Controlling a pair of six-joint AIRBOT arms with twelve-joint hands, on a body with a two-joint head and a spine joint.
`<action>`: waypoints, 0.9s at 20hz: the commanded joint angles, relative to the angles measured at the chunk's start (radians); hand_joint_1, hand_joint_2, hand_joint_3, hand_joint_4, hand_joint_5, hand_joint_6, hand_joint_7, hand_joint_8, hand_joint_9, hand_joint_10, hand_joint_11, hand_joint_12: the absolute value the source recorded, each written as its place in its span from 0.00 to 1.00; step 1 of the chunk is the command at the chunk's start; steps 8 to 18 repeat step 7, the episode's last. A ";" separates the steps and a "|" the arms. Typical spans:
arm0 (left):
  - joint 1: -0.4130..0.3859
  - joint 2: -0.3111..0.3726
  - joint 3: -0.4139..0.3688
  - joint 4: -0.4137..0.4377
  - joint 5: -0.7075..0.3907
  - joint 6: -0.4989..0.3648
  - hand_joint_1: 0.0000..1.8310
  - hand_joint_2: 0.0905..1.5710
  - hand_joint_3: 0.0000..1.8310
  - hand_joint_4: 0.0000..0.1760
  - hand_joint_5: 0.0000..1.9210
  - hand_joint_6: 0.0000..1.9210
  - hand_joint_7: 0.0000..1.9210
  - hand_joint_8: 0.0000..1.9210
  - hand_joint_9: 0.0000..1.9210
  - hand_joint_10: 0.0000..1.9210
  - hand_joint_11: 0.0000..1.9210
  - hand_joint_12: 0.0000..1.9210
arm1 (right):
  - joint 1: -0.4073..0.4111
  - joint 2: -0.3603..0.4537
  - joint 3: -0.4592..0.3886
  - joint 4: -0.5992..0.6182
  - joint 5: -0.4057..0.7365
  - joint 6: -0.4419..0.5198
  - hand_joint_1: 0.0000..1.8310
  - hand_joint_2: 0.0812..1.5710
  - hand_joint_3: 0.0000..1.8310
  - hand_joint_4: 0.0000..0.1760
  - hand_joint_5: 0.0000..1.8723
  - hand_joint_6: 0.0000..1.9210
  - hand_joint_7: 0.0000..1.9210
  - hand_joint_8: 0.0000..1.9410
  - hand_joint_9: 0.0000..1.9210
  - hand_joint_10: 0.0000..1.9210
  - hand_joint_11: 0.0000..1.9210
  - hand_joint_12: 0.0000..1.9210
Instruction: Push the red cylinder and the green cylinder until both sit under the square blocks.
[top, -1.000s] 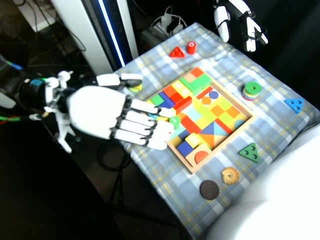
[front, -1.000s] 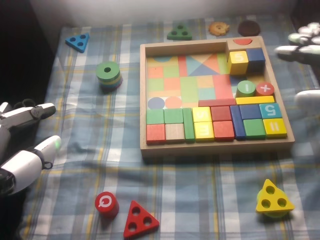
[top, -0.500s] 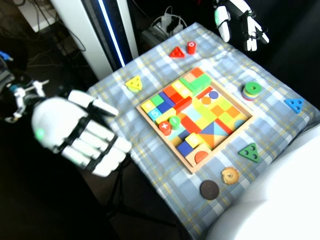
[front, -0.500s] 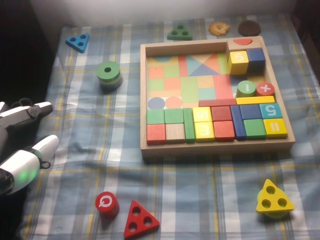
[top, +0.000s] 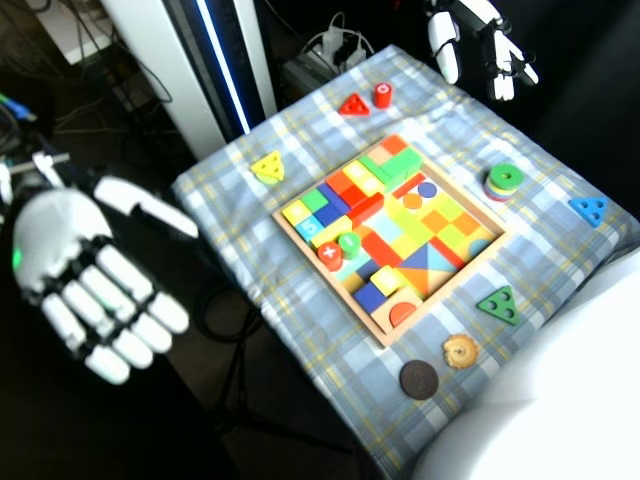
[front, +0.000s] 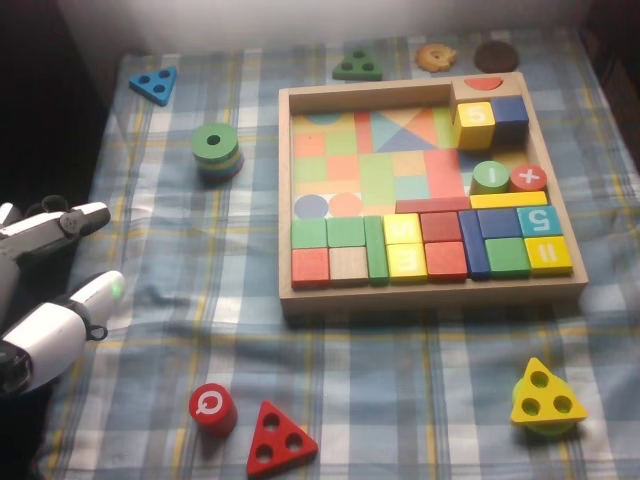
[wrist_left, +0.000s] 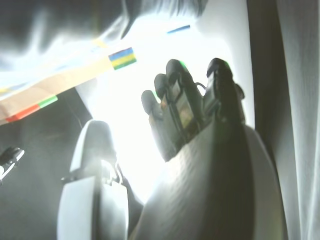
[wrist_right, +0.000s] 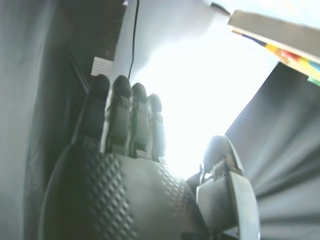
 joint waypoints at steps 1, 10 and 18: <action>-0.002 0.000 0.000 0.038 -0.135 -0.008 0.41 0.82 0.00 0.16 0.31 0.00 0.26 0.00 0.21 0.00 0.00 0.00 | 0.005 -0.006 0.002 0.004 0.127 0.009 0.12 0.76 0.00 0.00 0.23 0.00 0.25 0.00 0.24 0.00 0.18 0.09; -0.029 0.020 0.037 0.071 -0.144 -0.008 0.43 0.81 0.00 0.00 0.34 0.01 0.27 0.00 0.19 0.00 0.00 0.00 | 0.054 -0.048 0.011 0.012 0.128 0.028 0.15 0.85 0.00 0.00 0.34 0.01 0.42 0.01 0.38 0.01 0.30 0.04; -0.029 0.020 0.037 0.071 -0.144 -0.008 0.43 0.81 0.00 0.00 0.34 0.01 0.27 0.00 0.19 0.00 0.00 0.00 | 0.054 -0.048 0.011 0.012 0.128 0.028 0.15 0.85 0.00 0.00 0.34 0.01 0.42 0.01 0.38 0.01 0.30 0.04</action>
